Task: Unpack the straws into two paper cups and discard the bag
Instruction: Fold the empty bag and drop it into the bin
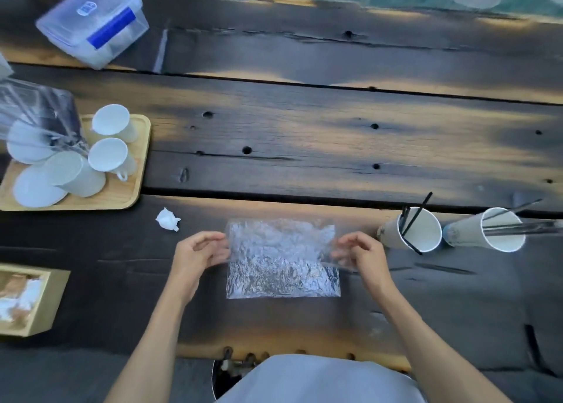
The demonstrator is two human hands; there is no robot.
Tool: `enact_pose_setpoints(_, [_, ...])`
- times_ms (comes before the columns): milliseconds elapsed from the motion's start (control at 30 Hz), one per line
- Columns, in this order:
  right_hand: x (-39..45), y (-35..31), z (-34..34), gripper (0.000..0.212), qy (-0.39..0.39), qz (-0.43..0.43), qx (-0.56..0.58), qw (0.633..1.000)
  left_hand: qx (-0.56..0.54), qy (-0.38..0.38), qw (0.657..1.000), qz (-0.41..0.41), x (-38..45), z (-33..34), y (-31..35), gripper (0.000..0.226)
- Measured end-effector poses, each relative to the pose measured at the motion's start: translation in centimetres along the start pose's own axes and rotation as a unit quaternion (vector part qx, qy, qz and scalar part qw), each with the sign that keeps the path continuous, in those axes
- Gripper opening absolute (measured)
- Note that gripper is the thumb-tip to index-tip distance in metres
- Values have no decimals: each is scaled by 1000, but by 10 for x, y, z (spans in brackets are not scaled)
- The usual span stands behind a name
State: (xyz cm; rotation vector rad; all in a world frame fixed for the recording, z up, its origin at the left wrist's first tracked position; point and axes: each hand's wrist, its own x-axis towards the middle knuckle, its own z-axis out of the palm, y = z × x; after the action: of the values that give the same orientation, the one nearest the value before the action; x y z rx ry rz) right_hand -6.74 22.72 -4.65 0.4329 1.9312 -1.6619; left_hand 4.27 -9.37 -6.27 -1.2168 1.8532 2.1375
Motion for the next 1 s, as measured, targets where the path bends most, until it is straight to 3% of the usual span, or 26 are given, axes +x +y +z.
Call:
enact_pose_setpoints(267, [-15, 48, -16, 46, -6, 76, -25, 997, 18, 5, 998, -64, -32, -12, -43, 31])
enact_pose_setpoints(667, [-32, 74, -17, 39, -20, 109, -102, 989, 29, 61, 994, -85, -50, -8, -64, 22])
enact_pose_setpoints(800, [-45, 65, -4, 34, 81, 21, -253, 964, 164, 157, 974, -21, -56, 8, -64, 22])
enact_pose_setpoints(867, [-48, 61, 21, 30, 46, 16, -244, 969, 236, 77, 969, 15, -59, 33, -62, 24])
enact_pose_setpoints(933, [-49, 62, 54, 30, -67, 75, -162, 982, 262, -50, 964, -8, -57, 64, -66, 25])
enact_pose_setpoints(1000, [-44, 66, 83, 29, -121, 116, -119, 979, 277, -101, 954, -45, -49, 83, -72, 27])
